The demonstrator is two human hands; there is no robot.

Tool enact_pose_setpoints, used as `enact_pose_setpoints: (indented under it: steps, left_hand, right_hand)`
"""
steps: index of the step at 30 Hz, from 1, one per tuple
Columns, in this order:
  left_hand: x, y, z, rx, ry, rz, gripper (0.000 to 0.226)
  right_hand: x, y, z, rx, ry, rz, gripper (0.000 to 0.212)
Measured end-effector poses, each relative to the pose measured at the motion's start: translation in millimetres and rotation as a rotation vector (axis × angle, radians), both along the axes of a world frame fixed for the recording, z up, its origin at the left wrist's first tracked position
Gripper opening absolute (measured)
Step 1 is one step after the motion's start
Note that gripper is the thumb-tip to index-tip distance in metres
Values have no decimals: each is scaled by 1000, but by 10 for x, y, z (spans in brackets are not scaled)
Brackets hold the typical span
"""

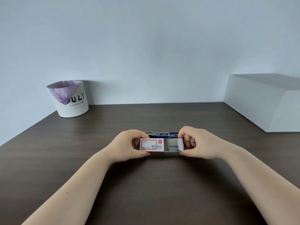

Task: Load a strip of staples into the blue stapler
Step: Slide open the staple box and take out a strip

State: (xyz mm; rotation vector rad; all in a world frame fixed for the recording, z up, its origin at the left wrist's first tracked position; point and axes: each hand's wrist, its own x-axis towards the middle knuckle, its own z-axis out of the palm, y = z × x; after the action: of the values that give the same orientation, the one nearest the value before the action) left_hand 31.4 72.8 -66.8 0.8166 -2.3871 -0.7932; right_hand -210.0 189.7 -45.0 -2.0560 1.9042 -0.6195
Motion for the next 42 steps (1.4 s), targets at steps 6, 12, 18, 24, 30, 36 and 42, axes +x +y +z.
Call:
enact_pose_setpoints:
  steps: [6,12,18,24,30,36,42]
  left_hand:
    - [3,2,24,-117,-51,27,33]
    - [-10,9,34,-172,-76,17,34]
    - [-19,9,47,-209,-94,-3,33]
    - [-35,24,51,-218,-98,-6,33]
    - [-35,26,53,-235,-136,6,34]
    - [-20,58,87,-231,-150,8,35]
    - [-14,68,92,-205,-149,18,35]
  right_hand:
    - [101,-17,70,-223,163,10,16]
    - [219,-48,36,-171,376,135,12]
    - [305,-65,70,-150,532,126,16]
    - [317,-89,-4,-190,394,85,12]
    - [204,-73,78,-236,58,-40,8]
    - [121,-54,94,-75,-56,-209,6]
    - [179,-46,74,14,-190,-162,8]
